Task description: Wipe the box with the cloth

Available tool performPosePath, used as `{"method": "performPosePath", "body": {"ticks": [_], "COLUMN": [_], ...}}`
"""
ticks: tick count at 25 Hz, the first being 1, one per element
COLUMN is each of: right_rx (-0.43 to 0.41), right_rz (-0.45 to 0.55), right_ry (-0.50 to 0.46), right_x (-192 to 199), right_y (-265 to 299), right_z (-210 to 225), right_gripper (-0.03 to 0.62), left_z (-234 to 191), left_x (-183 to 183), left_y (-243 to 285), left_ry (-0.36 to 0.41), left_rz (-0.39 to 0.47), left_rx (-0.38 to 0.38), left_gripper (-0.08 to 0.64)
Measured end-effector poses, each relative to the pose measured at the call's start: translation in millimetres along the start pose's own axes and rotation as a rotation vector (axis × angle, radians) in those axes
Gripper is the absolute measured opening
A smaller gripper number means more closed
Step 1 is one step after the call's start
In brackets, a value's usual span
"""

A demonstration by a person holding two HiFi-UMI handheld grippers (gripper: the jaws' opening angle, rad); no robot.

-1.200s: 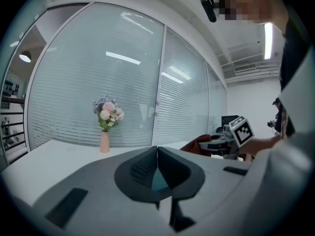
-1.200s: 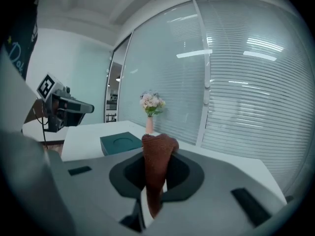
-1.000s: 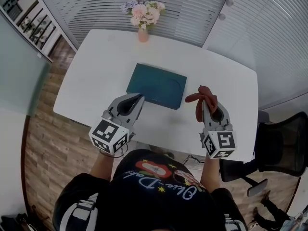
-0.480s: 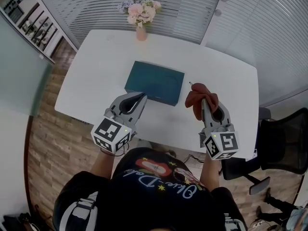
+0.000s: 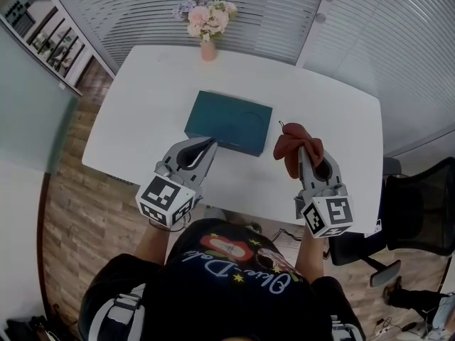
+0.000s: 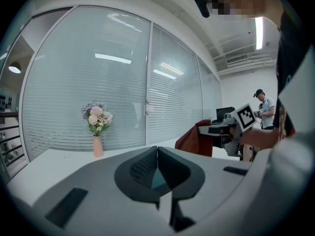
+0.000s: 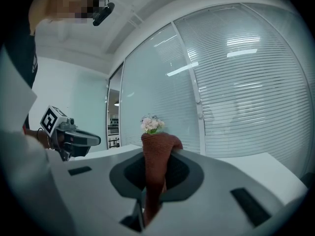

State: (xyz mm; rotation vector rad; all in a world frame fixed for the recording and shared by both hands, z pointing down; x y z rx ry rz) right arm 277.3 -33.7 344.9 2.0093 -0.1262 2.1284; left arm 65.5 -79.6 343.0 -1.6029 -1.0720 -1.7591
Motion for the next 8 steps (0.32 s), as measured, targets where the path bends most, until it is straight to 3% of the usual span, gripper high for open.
{"method": "performPosePath", "body": {"ticks": [8], "right_rx": [0.008], "right_rz": [0.005], "right_ry": [-0.002], "right_x": [-2.8], "right_y": [-1.3], "right_z": [0.6], "right_gripper": [0.031], "left_z": [0.2], "left_x": [1.7], "left_y": [0.6], "left_ry": [0.000], "left_rz": [-0.006], "left_rx": [0.005], "left_gripper": [0.003]}}
Point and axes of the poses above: the fingertips, and each gripper's own axes: y forward along the fingers, z to its right, x out of its underside, the point moved 2 cm from there along -y, backward along the fingers, and after that the axes turned 2 degrees about z, right-handed, at the moved point
